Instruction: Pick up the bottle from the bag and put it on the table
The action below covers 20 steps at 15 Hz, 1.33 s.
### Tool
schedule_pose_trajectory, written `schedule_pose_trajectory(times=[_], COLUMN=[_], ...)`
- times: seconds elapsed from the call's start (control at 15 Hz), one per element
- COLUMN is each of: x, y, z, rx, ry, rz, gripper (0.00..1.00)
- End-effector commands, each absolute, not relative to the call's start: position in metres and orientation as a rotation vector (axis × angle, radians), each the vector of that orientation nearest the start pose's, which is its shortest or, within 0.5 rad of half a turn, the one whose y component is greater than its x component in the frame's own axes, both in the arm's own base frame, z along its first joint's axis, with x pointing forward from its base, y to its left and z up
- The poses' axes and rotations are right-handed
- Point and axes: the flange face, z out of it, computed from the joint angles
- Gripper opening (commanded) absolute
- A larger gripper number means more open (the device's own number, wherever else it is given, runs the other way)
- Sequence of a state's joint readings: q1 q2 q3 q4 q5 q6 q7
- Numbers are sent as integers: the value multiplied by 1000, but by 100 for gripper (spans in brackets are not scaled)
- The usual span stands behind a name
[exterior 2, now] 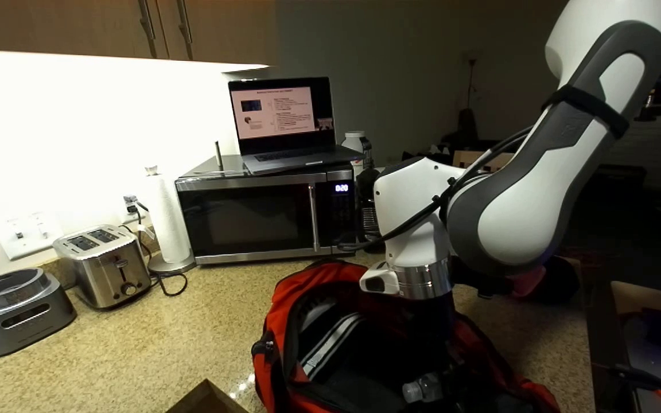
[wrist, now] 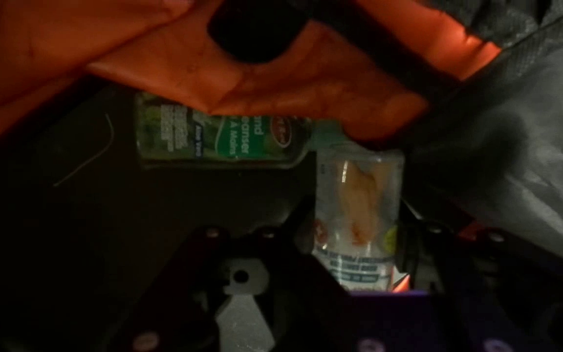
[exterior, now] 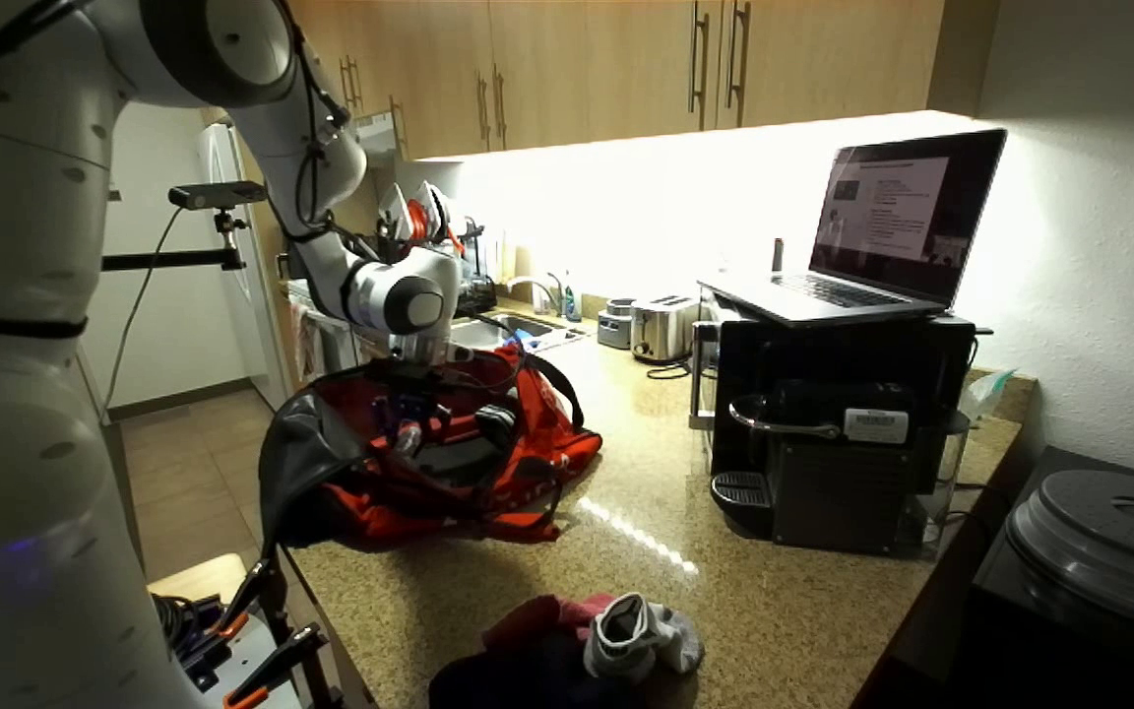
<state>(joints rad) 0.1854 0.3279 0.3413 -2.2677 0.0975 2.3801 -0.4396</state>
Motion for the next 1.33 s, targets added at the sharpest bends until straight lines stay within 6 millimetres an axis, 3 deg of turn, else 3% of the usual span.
schedule_pose_trajectory(times=[0.0, 0.6, 1.27], x=[433, 428, 403], y=[250, 222, 191], z=[224, 251, 282], rx=[-2720, -2763, -2818], ry=[-1183, -980, -708], rz=[225, 73, -63], gripper=[13, 13, 13])
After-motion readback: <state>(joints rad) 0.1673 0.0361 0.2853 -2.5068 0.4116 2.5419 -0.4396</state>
